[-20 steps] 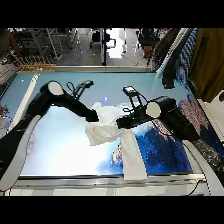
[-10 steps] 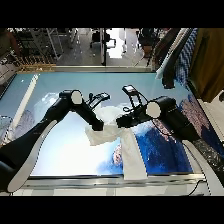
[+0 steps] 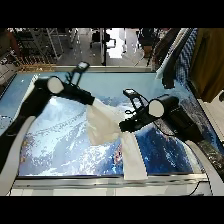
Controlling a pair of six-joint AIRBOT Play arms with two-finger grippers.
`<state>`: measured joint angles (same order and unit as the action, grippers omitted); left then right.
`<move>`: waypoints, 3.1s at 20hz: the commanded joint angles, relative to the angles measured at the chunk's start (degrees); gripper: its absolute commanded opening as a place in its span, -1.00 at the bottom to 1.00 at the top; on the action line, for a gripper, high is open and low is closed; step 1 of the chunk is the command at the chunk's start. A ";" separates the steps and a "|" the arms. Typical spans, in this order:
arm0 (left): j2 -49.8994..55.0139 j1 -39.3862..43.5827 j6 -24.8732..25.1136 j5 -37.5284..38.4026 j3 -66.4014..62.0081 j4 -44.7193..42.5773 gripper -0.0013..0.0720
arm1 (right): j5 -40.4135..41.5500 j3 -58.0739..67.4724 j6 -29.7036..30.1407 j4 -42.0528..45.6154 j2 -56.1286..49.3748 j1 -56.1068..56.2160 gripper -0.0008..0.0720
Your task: Fold the clothes and pants, and hang the long-sleeved shirts on hangers.
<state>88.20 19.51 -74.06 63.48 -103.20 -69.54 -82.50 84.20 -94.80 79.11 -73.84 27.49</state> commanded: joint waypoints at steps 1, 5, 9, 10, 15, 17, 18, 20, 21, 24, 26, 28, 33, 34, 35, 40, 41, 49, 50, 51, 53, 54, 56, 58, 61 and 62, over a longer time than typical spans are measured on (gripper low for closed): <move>-7.15 -2.16 -1.57 -1.51 -1.09 6.84 -0.93 | -9.92 8.81 -0.22 4.48 1.68 0.07 -0.95; -8.68 -2.10 -3.82 2.93 -0.66 7.52 -0.93 | -6.34 18.12 -1.33 5.49 1.51 0.07 -0.95; -7.23 -1.97 -4.00 5.81 3.87 11.96 -0.93 | -3.58 17.99 -2.23 4.44 -3.80 2.95 -0.94; -7.21 -1.97 -4.02 5.81 5.35 11.98 -0.93 | -2.84 17.99 -2.21 4.74 -5.49 4.46 -0.94; -7.23 -3.41 -6.95 7.65 9.66 11.08 -0.88 | 9.14 17.99 -6.95 5.31 -8.66 6.71 -0.94; -7.41 -4.48 -6.71 10.40 9.62 11.06 -0.26 | 9.66 17.99 -7.06 5.25 -8.92 6.73 -0.94; -7.56 -5.60 -6.69 12.41 9.62 11.04 0.18 | 9.66 17.99 -7.04 5.07 -9.25 6.73 -0.94; -8.24 -8.96 -6.54 19.61 9.64 9.84 0.21 | 10.67 17.99 -6.91 5.40 -10.73 6.71 -0.94; -8.92 -10.78 -6.54 23.98 9.64 6.99 0.21 | 12.31 17.99 -6.93 5.49 -11.93 6.71 -0.94; -14.45 -17.00 -8.35 30.01 11.72 -11.41 0.21 | 19.82 17.99 -6.99 5.27 -15.74 6.71 -0.94; -21.31 -23.34 -8.66 29.57 17.55 -19.56 0.22 | 22.71 17.99 -6.97 5.14 -17.75 6.71 -0.94; -29.16 -32.37 -8.68 26.45 26.34 -24.00 0.22 | 23.82 17.99 -6.64 5.09 -18.75 6.71 -0.94; -40.54 -57.27 -8.28 17.25 48.24 -25.44 0.44 | 25.05 18.01 -5.35 5.09 -19.02 6.71 -0.94; -40.61 -60.50 -7.39 16.39 51.41 -25.86 0.44 | 24.87 18.01 -5.16 5.09 -19.02 6.71 -0.94; -40.59 -63.34 -7.96 13.86 54.55 -26.75 0.44 | 24.39 18.01 -4.94 5.05 -19.02 6.71 -0.94; -40.59 -68.06 -10.86 1.70 59.25 -26.45 0.43 | 19.52 18.01 -4.59 4.87 -19.02 6.71 -0.94; -40.41 -68.08 -10.86 -0.31 59.25 -26.47 0.43 | 19.26 18.01 -4.61 4.85 -19.02 6.71 -0.94; -29.29 -68.06 -10.84 -8.61 59.14 -23.37 -0.60 | 16.31 18.01 -4.50 4.76 -19.02 6.71 -0.94; -28.96 -68.06 -10.82 -9.33 59.14 -23.41 -0.64 | 16.02 17.99 -4.50 4.81 -19.02 6.71 -0.94; -28.96 -68.06 -10.82 -9.88 59.14 -23.43 -0.65 | 16.06 17.99 -4.50 4.81 -19.02 6.71 -0.94; -28.96 -68.06 -10.78 -10.19 59.14 -23.45 -0.65 | 16.06 17.99 -4.52 4.79 -19.02 6.71 -0.94; -28.98 -68.06 -10.73 -10.14 59.14 -23.45 -0.65 | 16.02 18.01 -4.55 4.74 -19.02 6.71 -0.94; -29.49 -68.02 -10.82 -8.57 59.14 -23.02 -0.58 | 15.80 17.99 -4.55 4.74 -19.02 6.73 -0.94; -31.91 -67.30 -10.78 -4.98 58.25 -22.47 0.01 | 15.54 18.01 -4.52 4.76 -19.02 6.71 -0.94; -36.20 -68.02 -10.84 -4.63 57.48 -27.19 0.11 | 15.43 18.01 -4.52 4.76 -19.02 6.71 -0.94; -36.28 -68.89 -10.86 -5.35 57.48 -27.98 0.11 | 15.43 18.01 -4.52 4.74 -19.02 6.71 -0.94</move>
<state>54.08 -48.45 -84.88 57.82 -45.30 -94.43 -66.76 102.17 -99.33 83.83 -92.84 34.15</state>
